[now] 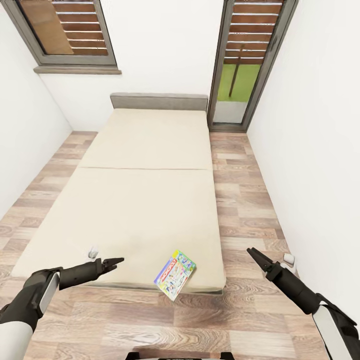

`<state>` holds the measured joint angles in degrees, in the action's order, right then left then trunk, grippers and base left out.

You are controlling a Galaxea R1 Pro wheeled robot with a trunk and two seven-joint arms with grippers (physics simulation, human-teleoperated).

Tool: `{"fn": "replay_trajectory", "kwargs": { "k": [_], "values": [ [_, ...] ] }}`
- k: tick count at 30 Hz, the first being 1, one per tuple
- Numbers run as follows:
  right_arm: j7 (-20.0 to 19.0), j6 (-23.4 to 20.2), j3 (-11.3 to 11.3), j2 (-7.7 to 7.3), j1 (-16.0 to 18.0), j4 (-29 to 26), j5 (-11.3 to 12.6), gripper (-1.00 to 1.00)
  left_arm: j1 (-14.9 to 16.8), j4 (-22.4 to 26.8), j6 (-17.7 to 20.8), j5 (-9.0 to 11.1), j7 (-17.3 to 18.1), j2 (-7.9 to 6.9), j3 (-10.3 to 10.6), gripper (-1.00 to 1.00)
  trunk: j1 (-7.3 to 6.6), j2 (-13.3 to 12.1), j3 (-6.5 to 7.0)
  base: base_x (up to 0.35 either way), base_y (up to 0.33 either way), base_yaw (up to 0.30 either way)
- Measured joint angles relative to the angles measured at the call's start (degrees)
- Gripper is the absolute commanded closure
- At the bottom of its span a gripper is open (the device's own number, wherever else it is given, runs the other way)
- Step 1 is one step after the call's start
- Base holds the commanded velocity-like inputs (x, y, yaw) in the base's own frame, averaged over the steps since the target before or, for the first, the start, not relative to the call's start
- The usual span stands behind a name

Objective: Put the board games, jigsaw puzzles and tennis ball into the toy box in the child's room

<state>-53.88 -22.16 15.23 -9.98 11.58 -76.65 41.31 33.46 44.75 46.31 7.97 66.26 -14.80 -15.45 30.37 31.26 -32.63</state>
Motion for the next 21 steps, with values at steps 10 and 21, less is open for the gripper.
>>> {"fn": "replay_trajectory", "kwargs": {
  "k": [10, 21],
  "values": [
    [0.1, 0.0, 0.0, 0.09, 0.0, 0.0, 0.0, -1.00, 0.0, -2.1, 1.2, 0.0, 0.1, 0.22, 0.0, -1.00, 2.20, 4.0, -0.85, 0.000, 0.000, 0.000],
    [0.0, -0.1, 0.0, 0.05, 0.0, -0.2, 0.0, -1.00, 0.1, -2.4, 3.1, 0.0, 0.1, 0.46, 0.0, -1.00, 4.62, 8.4, -1.78, 0.000, 0.000, 0.000]
  ]
}}
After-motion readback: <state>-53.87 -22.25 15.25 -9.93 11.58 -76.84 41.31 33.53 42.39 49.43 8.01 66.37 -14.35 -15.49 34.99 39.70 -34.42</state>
